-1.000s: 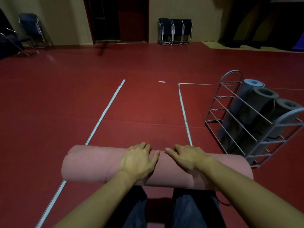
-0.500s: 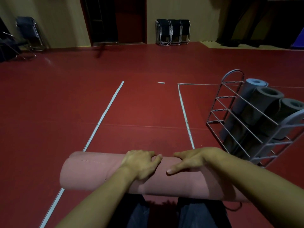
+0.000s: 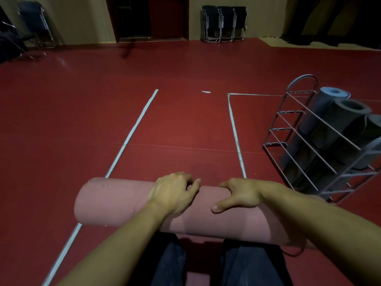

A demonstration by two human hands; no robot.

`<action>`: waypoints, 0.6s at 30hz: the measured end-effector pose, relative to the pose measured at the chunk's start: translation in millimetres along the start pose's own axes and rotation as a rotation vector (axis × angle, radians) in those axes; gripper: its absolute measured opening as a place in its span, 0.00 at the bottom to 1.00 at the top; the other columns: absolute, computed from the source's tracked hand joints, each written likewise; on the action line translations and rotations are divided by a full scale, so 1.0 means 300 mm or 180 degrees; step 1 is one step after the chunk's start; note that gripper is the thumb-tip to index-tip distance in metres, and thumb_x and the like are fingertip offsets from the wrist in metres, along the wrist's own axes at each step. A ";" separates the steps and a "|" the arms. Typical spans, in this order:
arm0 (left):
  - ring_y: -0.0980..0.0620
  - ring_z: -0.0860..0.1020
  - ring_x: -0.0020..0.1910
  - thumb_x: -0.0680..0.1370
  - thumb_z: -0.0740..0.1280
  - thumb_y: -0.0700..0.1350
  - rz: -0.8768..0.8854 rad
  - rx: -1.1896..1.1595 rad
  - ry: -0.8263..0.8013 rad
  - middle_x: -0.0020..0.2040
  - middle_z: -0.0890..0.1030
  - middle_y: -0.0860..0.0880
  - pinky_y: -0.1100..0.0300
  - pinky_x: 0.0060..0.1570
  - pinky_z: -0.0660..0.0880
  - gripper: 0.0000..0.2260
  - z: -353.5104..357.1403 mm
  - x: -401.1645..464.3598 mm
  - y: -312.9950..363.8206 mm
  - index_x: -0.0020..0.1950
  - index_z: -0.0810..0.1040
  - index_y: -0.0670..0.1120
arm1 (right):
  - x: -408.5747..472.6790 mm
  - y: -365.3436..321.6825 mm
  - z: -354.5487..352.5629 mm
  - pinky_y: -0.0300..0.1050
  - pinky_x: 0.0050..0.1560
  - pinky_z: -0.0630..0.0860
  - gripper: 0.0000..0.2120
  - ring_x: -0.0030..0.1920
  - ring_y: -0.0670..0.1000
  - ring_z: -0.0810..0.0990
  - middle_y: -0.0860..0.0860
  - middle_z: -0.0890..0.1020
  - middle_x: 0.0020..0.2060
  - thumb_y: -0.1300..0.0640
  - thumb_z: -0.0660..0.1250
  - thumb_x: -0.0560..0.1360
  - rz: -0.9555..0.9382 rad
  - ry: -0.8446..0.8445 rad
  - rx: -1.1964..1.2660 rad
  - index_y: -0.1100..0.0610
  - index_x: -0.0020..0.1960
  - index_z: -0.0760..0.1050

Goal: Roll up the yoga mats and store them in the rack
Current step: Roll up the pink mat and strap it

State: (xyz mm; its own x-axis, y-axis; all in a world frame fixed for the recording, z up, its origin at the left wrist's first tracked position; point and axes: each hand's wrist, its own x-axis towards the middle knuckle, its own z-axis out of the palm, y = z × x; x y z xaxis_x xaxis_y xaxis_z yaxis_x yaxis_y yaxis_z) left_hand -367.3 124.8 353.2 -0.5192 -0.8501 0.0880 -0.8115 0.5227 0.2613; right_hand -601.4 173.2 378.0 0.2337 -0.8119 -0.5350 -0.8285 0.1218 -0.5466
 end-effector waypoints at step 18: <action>0.39 0.63 0.69 0.75 0.75 0.52 -0.1936 -0.1865 0.1791 0.68 0.66 0.40 0.44 0.74 0.61 0.28 0.006 -0.061 -0.202 0.70 0.70 0.44 | -0.046 0.018 -0.028 0.49 0.58 0.80 0.36 0.50 0.44 0.84 0.40 0.86 0.48 0.21 0.73 0.56 0.0232 0.0817 -0.0220 0.41 0.56 0.81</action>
State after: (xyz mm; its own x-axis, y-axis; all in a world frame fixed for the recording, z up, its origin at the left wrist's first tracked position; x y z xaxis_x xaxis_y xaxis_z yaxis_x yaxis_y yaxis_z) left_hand -309.3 108.9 334.0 0.2625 -0.9473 0.1835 -0.5584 0.0060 0.8296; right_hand -613.3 180.2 387.8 0.0427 -0.9215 -0.3859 -0.8732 0.1533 -0.4627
